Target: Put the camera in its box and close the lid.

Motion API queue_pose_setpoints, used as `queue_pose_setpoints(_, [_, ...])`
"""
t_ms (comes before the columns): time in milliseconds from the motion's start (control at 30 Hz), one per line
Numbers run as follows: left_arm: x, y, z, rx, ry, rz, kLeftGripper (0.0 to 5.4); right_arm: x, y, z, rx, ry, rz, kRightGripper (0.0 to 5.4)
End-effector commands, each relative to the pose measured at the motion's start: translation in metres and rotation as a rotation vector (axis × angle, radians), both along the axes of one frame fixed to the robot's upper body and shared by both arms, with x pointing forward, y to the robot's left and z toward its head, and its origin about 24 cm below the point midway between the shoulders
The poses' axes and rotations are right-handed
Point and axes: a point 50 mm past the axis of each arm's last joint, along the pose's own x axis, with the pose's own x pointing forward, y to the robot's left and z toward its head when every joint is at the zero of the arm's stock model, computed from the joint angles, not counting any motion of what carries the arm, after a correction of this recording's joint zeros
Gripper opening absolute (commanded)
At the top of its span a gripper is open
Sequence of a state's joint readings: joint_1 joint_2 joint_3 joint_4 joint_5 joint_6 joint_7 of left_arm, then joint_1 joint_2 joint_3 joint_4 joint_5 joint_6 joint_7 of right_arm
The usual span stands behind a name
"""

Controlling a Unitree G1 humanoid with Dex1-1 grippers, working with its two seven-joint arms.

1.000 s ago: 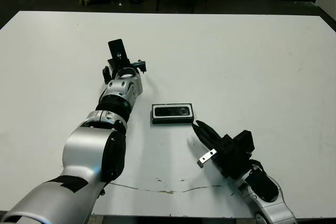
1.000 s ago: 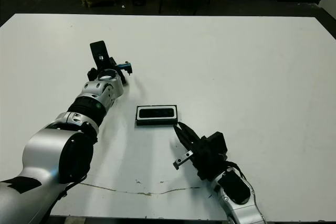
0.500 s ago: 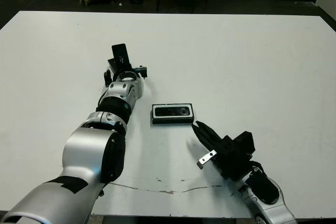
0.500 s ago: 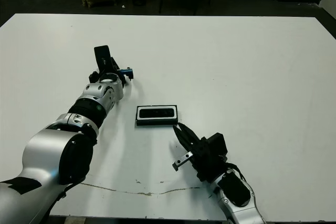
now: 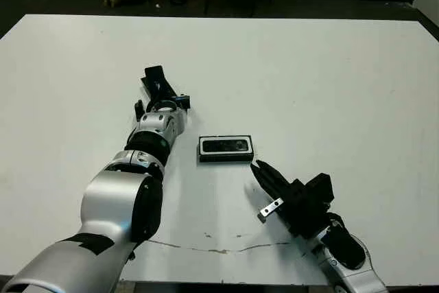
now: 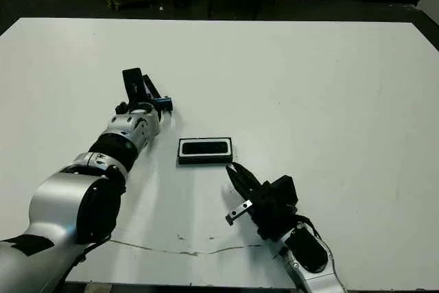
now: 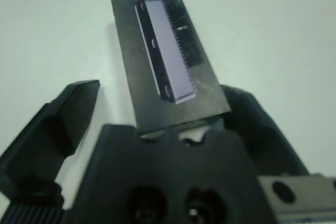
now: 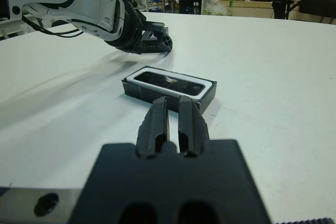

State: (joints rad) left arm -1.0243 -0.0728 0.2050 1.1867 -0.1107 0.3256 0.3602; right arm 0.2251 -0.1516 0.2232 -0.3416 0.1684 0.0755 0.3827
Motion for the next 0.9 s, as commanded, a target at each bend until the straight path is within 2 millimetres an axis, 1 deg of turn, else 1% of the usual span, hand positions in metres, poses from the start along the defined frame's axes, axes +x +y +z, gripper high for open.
queue_pose_setpoints(33, [-0.0073, 0.0079, -0.0159, 0.016, 0.058, 0.006, 5.38, -0.0023, -0.0019, -0.004, -0.039, 0.014, -0.011, 0.0])
queue_pose_setpoints(133, [-0.0088, 0.0075, -0.0179, 0.044, 0.077, 0.001, 5.38, -0.0028, -0.0013, -0.0047, -0.009, 0.018, -0.002, 0.0])
queue_pose_setpoints(233, [-0.0105, 0.0068, -0.0206, 0.035, 0.088, 0.023, 5.38, -0.0025, -0.0017, -0.0058, 0.001, -0.003, 0.012, 0.0])
queue_pose_setpoints(367, [-0.0119, 0.0044, -0.0215, 0.028, 0.103, 0.06, 5.38, -0.0037, -0.0014, -0.0065, -0.002, 0.011, -0.002, 0.0])
queue_pose_setpoints(400, [-0.0122, 0.0038, -0.0216, 0.014, 0.099, 0.082, 5.38, -0.0039, -0.0013, -0.0065, -0.005, 0.009, -0.004, 0.0])
queue_pose_setpoints(500, [-0.0127, 0.0021, -0.0219, -0.113, 0.075, 0.181, 5.38, -0.0041, -0.0014, -0.0065, -0.004, 0.005, 0.001, 0.0])
queue_pose_setpoints(767, [-0.013, -0.0005, -0.0236, -0.164, 0.055, 0.179, 5.38, -0.0047, -0.0028, -0.0071, -0.002, 0.019, 0.002, 0.0])
queue_pose_setpoints(800, [-0.0128, -0.001, -0.0238, -0.216, 0.035, 0.183, 5.3, -0.0047, -0.003, -0.007, -0.007, 0.016, 0.002, 0.0])
queue_pose_setpoints(833, [-0.0127, -0.0012, -0.024, -0.231, 0.025, 0.179, 5.16, -0.0047, -0.0031, -0.007, -0.006, 0.019, 0.001, 0.0])
queue_pose_setpoints(867, [-0.0127, -0.0013, -0.024, -0.237, 0.021, 0.179, 5.15, -0.0047, -0.0032, -0.0071, -0.005, 0.021, 0.0, 0.0])
queue_pose_setpoints(900, [-0.0127, -0.0015, -0.0238, -0.217, 0.027, 0.171, 5.0, -0.0046, -0.0032, -0.0071, -0.006, 0.017, 0.0, 0.0])
